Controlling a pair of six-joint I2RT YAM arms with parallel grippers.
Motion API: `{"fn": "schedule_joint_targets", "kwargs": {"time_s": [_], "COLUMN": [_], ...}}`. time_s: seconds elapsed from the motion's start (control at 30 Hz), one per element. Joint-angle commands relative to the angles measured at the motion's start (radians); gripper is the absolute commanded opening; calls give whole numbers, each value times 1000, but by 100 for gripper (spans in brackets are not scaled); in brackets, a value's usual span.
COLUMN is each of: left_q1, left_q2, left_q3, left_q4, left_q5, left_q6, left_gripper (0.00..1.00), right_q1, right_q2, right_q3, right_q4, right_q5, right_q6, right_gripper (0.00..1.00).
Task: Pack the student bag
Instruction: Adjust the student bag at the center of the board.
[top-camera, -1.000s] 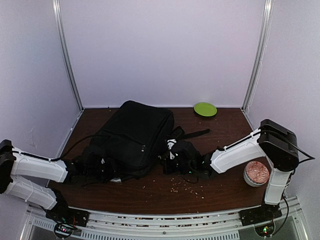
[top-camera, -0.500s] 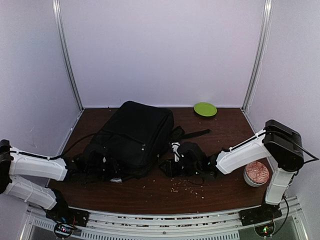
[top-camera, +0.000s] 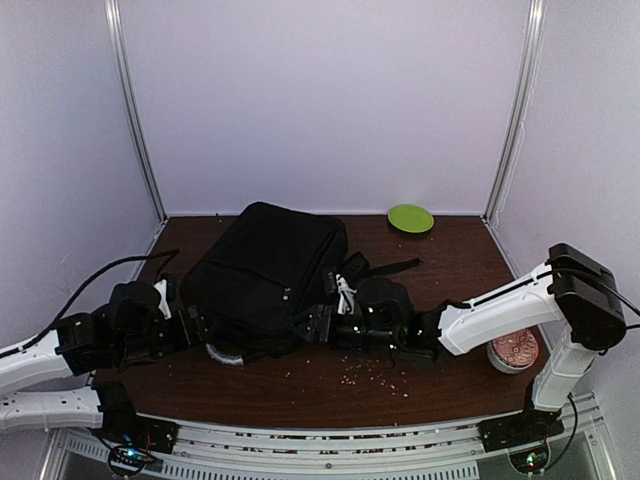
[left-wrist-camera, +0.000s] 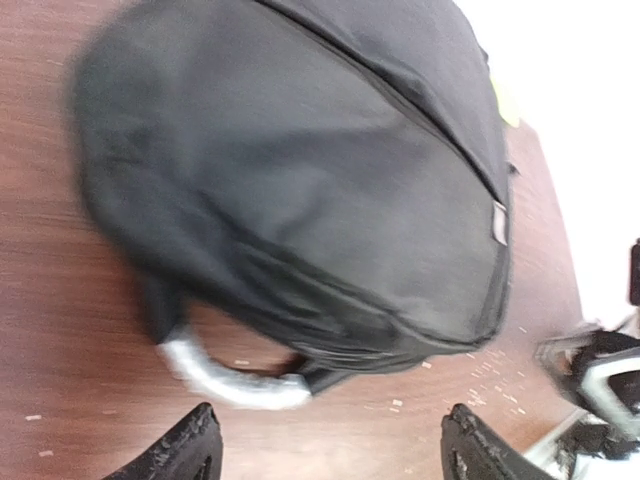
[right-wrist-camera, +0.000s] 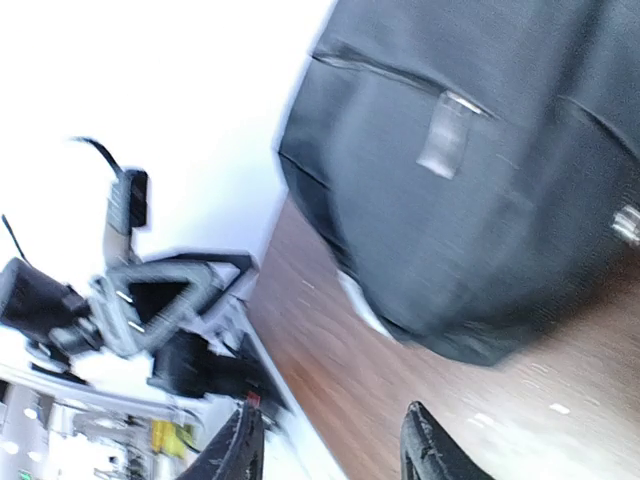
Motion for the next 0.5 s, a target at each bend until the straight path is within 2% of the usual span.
{"fn": "schedule_joint_targets", "kwargs": {"time_s": [0.0,0.2,0.47], "left_q1": [-1,-2,-1], "left_q2": [-80,-108,-133], "left_q3": [17,16,34], "left_q4": [-184,-233,-307], "left_q5": [-157,-192,-231], "left_q6": [8,-8,7], "left_gripper": [77,77,78], "right_q1": [9,8,5], "right_q2": [63,115,117], "right_q3": [112,187,221], "right_q4": [-72,-267,-353], "right_q5": [55,125,188], "right_q6": [130,178,171], "right_gripper": [45,41,46]}}
